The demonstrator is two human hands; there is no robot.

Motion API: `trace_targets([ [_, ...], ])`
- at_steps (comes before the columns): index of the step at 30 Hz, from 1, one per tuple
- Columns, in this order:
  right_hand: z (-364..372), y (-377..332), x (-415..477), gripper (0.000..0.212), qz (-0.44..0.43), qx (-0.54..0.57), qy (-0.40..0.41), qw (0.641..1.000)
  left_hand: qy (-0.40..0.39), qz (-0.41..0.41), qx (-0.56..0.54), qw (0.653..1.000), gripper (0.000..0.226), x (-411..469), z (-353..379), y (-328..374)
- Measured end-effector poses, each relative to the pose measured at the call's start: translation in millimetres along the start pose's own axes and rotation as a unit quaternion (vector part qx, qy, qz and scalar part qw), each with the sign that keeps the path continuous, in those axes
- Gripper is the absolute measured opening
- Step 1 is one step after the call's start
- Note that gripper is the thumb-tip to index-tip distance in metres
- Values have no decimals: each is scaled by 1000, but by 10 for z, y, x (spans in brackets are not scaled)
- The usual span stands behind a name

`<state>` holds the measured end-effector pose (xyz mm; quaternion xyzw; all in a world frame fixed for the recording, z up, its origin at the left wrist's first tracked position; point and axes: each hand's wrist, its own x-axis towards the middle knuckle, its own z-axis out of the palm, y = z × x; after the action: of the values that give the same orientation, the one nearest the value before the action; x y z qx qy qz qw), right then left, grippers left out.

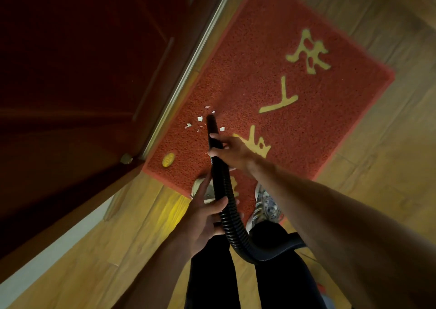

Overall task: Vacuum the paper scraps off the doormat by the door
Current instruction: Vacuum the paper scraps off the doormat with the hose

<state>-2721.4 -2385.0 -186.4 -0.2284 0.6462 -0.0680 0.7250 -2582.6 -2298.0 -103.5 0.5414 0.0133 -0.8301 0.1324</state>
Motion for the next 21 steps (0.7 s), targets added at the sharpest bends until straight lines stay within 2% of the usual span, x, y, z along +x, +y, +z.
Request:
trace_targets([
  [3,125,-90,116,59,0,-32,-13,999,-2,7,-14,1000,71,16,-105,55],
  [7,251,-157,215,65,29,-98,-88,991,-5,-3,-56,998,72,-31,-263,-10],
  [11,379,-161,243,66,30,-131,-111,985,-16,3,-97,995,99,-77,-335,-98],
  [16,327,-110,231,66,40,-113,-108,987,-21,-1,-96,995,104,-44,-283,-110],
  [18,219,-107,195,66,43,-106,-101,988,-19,-7,-83,996,101,-19,-222,-92],
  [21,44,-79,115,64,47,-84,-82,992,-19,-10,-50,999,82,1,-108,-75],
])
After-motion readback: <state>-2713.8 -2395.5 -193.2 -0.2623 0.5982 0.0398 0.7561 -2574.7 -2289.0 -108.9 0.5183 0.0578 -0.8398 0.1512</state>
